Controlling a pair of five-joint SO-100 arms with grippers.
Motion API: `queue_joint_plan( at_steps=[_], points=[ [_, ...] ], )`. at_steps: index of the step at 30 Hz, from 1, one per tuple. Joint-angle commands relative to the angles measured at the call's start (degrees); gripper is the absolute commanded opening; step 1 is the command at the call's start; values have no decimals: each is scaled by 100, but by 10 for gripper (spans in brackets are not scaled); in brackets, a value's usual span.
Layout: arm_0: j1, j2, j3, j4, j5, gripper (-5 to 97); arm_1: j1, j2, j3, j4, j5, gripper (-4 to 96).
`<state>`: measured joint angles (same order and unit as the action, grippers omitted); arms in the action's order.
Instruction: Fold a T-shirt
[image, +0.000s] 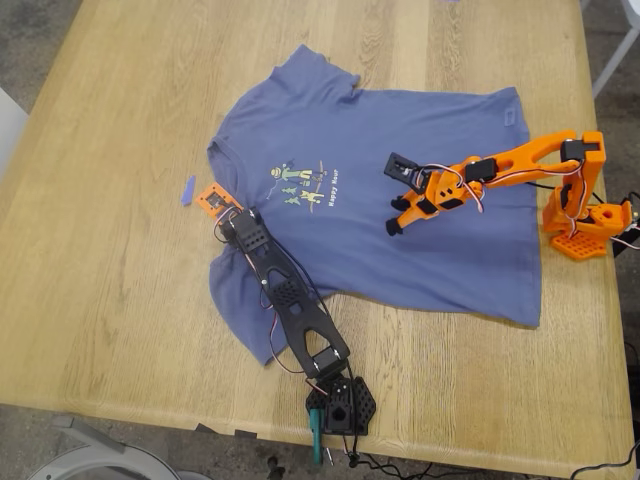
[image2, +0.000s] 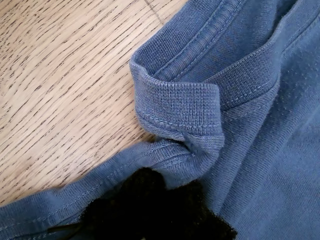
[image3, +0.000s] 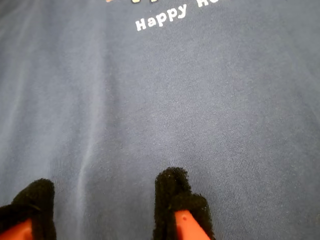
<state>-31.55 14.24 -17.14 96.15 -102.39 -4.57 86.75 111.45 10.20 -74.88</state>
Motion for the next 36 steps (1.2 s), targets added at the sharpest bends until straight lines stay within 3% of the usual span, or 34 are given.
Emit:
queue_joint_plan(
  at_steps=[1, 18, 36],
  points=[
    [141, 1230, -202, 123, 35, -1, -62, 9, -70, -185, 44, 331],
    [492, 1582, -202, 246, 26, 0, -721, -633, 791, -1433, 229, 327],
    [888, 2030, -202, 448, 0, 0, -1819, -1063, 527, -1292, 466, 252]
  ],
)
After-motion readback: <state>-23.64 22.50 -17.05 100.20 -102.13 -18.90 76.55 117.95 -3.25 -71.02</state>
